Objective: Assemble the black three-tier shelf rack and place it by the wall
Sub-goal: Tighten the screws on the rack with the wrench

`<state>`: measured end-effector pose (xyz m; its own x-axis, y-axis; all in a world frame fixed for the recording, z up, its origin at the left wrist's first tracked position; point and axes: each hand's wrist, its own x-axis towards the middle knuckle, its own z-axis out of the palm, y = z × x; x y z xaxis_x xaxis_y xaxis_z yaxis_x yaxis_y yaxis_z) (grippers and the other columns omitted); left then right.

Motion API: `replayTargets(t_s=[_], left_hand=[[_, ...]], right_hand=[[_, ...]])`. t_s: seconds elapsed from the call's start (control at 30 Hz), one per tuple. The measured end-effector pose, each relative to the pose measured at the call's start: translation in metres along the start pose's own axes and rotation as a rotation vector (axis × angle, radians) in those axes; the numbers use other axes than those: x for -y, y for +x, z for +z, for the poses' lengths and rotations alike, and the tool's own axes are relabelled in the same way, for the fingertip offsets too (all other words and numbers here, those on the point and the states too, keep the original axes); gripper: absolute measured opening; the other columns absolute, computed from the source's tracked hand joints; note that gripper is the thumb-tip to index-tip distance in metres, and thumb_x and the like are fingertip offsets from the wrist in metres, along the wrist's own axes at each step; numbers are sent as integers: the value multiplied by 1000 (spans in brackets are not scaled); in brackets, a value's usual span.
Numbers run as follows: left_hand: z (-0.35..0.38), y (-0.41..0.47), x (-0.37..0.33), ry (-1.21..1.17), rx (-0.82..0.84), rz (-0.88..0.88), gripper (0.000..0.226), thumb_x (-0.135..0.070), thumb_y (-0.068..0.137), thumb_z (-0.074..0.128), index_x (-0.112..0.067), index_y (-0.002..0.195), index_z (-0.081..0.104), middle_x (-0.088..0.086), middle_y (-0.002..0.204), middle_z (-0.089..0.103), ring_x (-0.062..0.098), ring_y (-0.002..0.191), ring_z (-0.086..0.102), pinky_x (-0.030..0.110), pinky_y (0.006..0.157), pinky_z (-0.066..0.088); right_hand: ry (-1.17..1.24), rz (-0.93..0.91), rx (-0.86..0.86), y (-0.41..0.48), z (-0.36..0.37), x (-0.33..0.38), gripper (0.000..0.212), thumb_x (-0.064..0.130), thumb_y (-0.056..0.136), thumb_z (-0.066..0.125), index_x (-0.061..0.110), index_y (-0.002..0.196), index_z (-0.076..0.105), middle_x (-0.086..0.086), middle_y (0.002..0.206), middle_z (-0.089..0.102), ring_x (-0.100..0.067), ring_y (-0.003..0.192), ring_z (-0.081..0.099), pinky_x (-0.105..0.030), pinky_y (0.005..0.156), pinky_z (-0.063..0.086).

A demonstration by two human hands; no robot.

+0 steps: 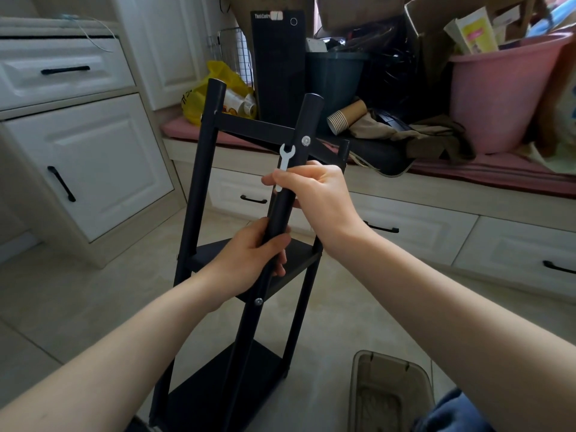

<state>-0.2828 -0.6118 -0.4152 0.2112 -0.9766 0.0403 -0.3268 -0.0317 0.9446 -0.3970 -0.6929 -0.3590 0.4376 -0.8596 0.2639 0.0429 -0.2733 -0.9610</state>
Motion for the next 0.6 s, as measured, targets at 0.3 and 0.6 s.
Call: replayTargets(t_s=[0.3, 0.6], left_hand=[[10, -2, 0, 0, 33, 39, 20, -29, 106, 48, -11, 110, 56, -3, 71, 58, 13, 65, 58, 20, 67, 51], [13, -8, -5, -66, 64, 70, 20, -32, 105, 48, -15, 112, 57, -4, 71, 58, 13, 65, 56, 18, 65, 50]], right_hand=[[17, -21, -6, -6, -12, 7, 14, 23, 90, 69, 15, 88, 80, -5, 107, 57, -20, 109, 59, -47, 98, 51], [-6, -93, 35, -10, -22, 11, 15, 23, 92, 67, 16, 92, 81, 1, 99, 54, -14, 104, 58, -30, 87, 56]])
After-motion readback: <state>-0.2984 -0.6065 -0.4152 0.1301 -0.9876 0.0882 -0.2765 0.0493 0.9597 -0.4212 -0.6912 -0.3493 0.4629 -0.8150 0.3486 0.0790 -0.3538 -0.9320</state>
